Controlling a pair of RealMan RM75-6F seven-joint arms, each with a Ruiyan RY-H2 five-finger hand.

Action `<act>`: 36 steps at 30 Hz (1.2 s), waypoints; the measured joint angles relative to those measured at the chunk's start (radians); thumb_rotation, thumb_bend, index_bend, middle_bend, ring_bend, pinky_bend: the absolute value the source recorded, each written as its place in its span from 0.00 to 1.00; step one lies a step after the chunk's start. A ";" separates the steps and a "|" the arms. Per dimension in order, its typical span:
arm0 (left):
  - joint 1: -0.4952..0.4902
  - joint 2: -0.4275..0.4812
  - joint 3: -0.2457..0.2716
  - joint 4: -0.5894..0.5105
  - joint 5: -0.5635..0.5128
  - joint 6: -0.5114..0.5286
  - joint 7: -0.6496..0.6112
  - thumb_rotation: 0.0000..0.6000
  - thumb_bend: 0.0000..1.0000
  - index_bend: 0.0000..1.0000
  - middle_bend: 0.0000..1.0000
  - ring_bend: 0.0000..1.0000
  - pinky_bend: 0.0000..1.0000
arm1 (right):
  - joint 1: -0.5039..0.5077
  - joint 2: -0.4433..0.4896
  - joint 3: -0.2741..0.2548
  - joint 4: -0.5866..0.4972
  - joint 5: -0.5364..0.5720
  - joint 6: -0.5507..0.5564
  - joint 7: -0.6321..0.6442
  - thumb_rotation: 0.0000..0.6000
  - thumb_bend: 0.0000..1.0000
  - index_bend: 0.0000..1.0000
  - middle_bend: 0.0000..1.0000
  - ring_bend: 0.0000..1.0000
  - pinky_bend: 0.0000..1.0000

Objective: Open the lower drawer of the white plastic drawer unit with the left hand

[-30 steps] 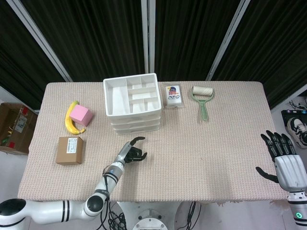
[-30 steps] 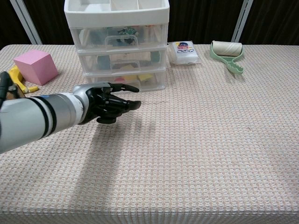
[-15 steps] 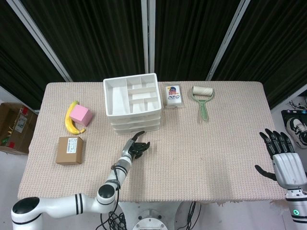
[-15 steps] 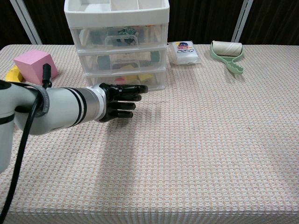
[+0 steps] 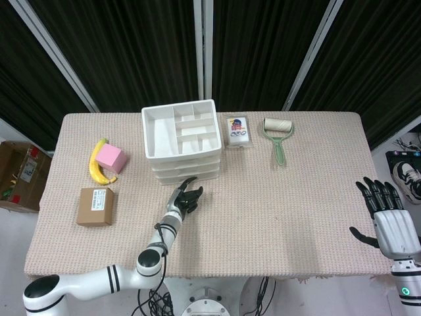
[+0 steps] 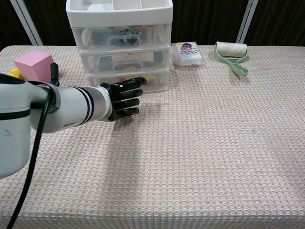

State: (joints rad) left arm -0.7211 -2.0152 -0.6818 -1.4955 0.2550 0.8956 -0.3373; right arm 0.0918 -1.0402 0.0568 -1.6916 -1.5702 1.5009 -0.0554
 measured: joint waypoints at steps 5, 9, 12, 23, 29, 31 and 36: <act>0.002 -0.013 -0.016 0.022 -0.006 -0.023 -0.023 1.00 0.42 0.22 0.86 0.97 1.00 | -0.002 -0.002 -0.002 0.002 0.007 -0.004 0.002 1.00 0.06 0.00 0.00 0.00 0.00; -0.004 -0.018 -0.026 0.045 -0.032 -0.040 -0.028 1.00 0.44 0.26 0.86 0.97 1.00 | -0.002 -0.004 -0.002 0.004 0.012 -0.008 0.004 1.00 0.06 0.00 0.00 0.00 0.00; -0.008 -0.019 -0.037 0.062 -0.064 -0.062 -0.032 1.00 0.45 0.27 0.86 0.97 1.00 | -0.001 -0.004 -0.002 0.003 0.012 -0.010 0.003 1.00 0.06 0.00 0.00 0.00 0.00; -0.023 0.001 -0.062 0.092 -0.160 -0.118 -0.035 1.00 0.53 0.40 0.88 0.98 1.00 | -0.005 -0.007 -0.006 0.003 0.013 -0.008 0.004 1.00 0.06 0.00 0.00 0.00 0.00; -0.010 0.024 -0.048 0.054 -0.178 -0.128 -0.034 1.00 0.53 0.43 0.88 0.98 1.00 | -0.006 -0.009 -0.008 0.005 0.010 -0.007 0.005 1.00 0.06 0.00 0.00 0.00 0.00; -0.005 0.030 -0.043 0.040 -0.183 -0.130 -0.035 1.00 0.53 0.43 0.88 0.98 1.00 | -0.006 -0.010 -0.009 0.005 0.008 -0.007 0.003 1.00 0.06 0.00 0.00 0.00 0.00; 0.007 0.046 -0.026 -0.001 -0.199 -0.130 -0.037 1.00 0.52 0.40 0.88 0.98 1.00 | -0.006 -0.010 -0.010 0.002 0.002 -0.005 0.001 1.00 0.06 0.00 0.00 0.00 0.00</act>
State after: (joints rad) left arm -0.7142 -1.9692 -0.7082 -1.4969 0.0560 0.7658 -0.3745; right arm 0.0861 -1.0505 0.0471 -1.6896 -1.5681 1.4963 -0.0548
